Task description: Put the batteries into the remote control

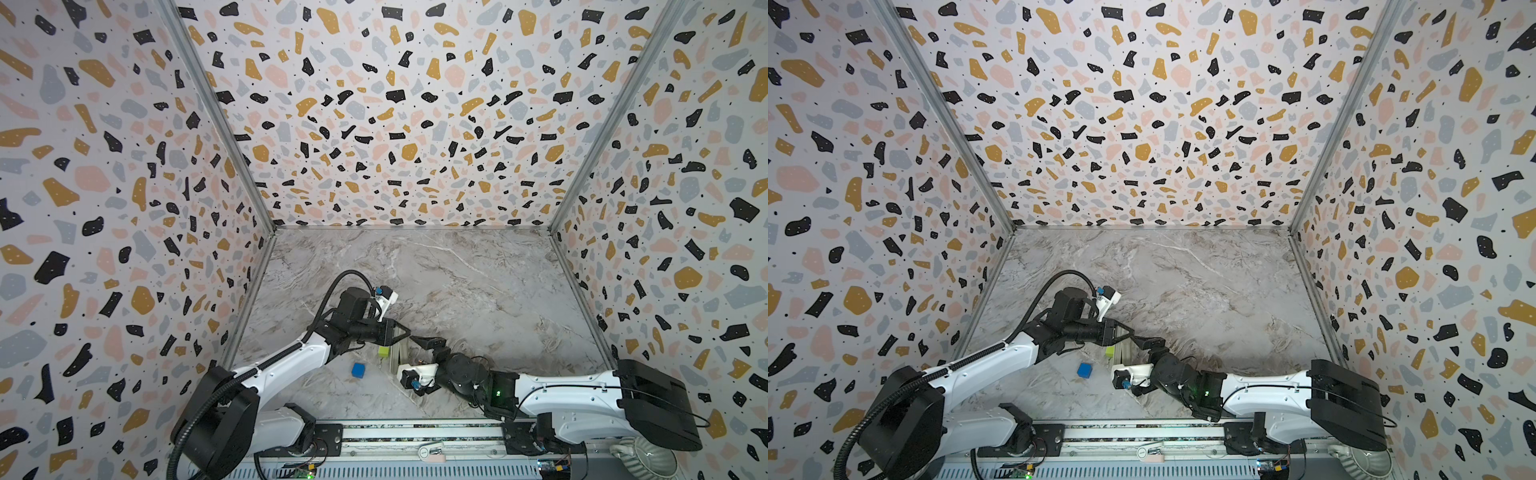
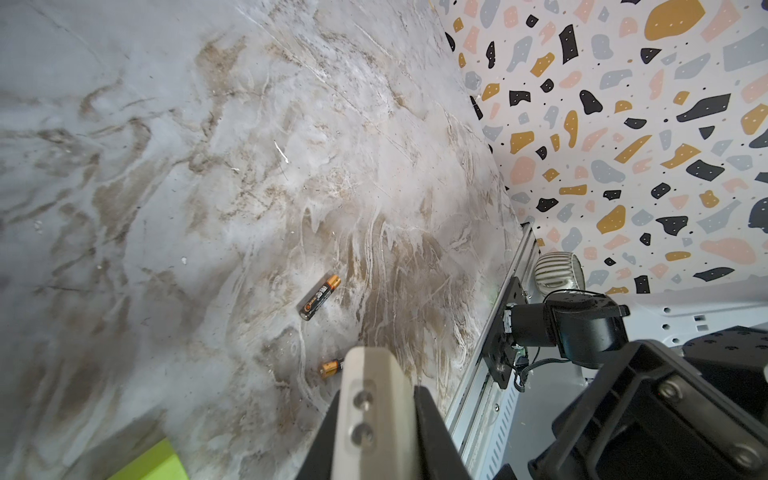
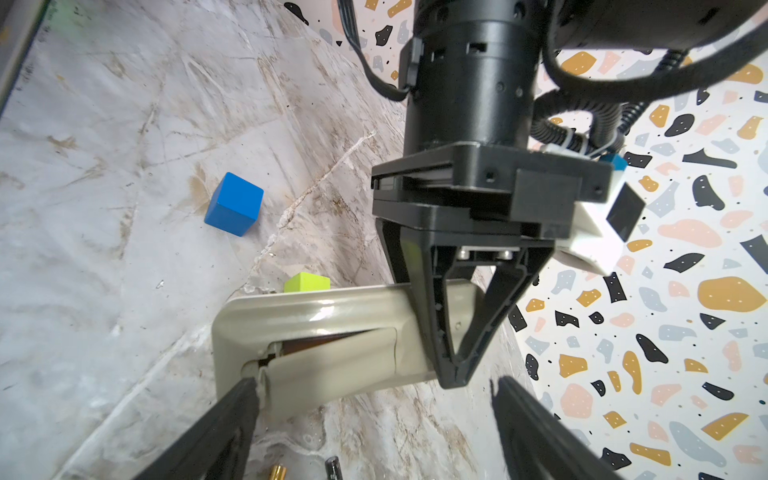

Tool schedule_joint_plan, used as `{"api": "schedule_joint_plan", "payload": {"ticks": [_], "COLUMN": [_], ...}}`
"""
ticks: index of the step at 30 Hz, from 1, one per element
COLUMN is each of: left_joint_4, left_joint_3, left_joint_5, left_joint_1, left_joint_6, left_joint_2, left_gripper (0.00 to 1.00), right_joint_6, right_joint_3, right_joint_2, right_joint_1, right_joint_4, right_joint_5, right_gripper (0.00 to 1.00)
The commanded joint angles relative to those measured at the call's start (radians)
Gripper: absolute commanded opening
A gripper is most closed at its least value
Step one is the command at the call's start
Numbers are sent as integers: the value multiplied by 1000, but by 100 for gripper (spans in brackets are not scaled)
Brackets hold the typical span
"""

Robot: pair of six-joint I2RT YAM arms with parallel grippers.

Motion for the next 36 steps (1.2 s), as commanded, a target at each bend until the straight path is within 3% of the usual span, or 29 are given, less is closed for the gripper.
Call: {"api": "schedule_joint_plan", "payload": {"ticks": [1,36], "left_joint_4": [-46,89], "left_joint_3": [-4,56], "left_joint_5": [48,73], "left_joint_1": [2,51], "left_joint_6": [-1,-27], "left_joint_2": [15,143], "left_gripper": [0,0], "right_joint_6": [-2,37], "right_joint_3": [11,41], "right_joint_2": [-37,70], "right_joint_1": [-24,-68], "right_joint_4": [83,59], "right_joint_5": [71,46], "right_gripper": [90,90]}}
